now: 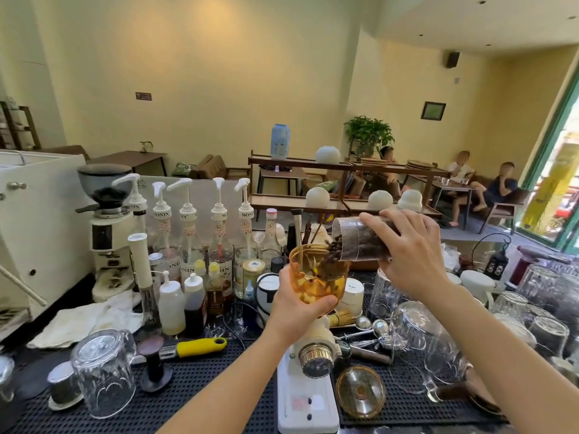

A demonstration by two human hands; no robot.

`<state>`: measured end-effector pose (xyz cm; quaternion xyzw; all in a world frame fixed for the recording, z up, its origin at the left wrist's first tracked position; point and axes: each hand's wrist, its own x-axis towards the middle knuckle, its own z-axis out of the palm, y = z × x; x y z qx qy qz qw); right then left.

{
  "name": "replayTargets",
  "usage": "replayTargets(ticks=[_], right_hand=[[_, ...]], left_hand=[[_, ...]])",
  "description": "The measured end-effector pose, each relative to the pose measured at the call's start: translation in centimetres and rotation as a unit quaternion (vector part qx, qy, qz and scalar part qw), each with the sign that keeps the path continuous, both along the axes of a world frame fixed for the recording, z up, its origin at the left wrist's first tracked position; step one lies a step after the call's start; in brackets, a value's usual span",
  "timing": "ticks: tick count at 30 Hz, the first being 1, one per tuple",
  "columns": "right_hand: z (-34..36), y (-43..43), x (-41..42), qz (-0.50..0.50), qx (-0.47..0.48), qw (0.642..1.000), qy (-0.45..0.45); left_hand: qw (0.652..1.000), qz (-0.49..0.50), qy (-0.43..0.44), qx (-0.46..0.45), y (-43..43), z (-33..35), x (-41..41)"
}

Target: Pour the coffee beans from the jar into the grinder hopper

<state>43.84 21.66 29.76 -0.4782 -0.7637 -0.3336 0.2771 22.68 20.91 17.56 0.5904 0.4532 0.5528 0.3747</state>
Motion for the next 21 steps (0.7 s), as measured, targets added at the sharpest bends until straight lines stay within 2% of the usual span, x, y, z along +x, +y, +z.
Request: replayTargets(ticks=[21], right_hand=[[0.07, 0.55, 0.10, 0.002, 0.012, 1.000, -0.010]], left_hand=[[1.000, 0.003, -0.001, -0.002, 0.04, -0.03, 0.10]])
